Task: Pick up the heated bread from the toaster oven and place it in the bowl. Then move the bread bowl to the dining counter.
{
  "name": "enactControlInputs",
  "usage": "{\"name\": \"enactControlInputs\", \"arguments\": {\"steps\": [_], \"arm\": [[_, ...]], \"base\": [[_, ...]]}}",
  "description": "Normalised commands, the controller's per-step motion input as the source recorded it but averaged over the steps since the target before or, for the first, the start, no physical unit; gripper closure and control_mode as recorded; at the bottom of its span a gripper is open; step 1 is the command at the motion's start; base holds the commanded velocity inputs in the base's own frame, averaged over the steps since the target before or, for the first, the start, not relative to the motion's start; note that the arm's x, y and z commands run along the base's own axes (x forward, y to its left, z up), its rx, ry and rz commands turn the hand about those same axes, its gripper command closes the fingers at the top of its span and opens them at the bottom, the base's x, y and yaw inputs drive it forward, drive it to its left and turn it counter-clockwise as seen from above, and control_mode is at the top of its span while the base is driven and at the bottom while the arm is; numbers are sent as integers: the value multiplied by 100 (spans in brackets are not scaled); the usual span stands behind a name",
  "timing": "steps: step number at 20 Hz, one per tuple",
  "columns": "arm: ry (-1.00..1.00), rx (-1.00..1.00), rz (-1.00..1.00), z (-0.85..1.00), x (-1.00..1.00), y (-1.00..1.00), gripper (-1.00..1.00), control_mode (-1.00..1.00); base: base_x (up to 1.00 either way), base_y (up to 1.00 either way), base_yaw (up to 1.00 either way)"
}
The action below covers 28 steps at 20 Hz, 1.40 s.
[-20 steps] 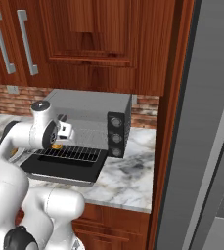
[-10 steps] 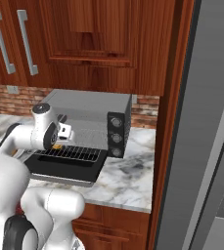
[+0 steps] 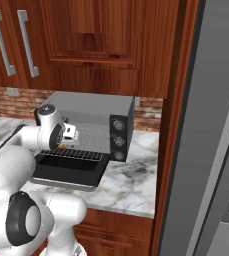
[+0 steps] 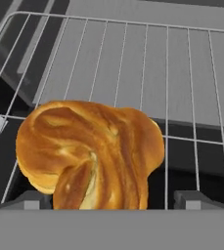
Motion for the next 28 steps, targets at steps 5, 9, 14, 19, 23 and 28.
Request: {"name": "enactControlInputs", "arguments": {"steps": [5,9,14,19,23,28], "arm": [[0,0,0,-43,0,0,100,-100],[0,0,0,-18,0,0,100,-100],[0,0,0,-6,-48,0,100,-100],[-1,0,0,0,-69,0,100,-100],[-3,0,3,20,-78,3,100,-100],[-1,0,9,77,-55,33,100,-100]], "base": [[0,0,0],[0,0,0],[0,0,0],[0,0,0],[0,0,0],[0,0,0]]}}
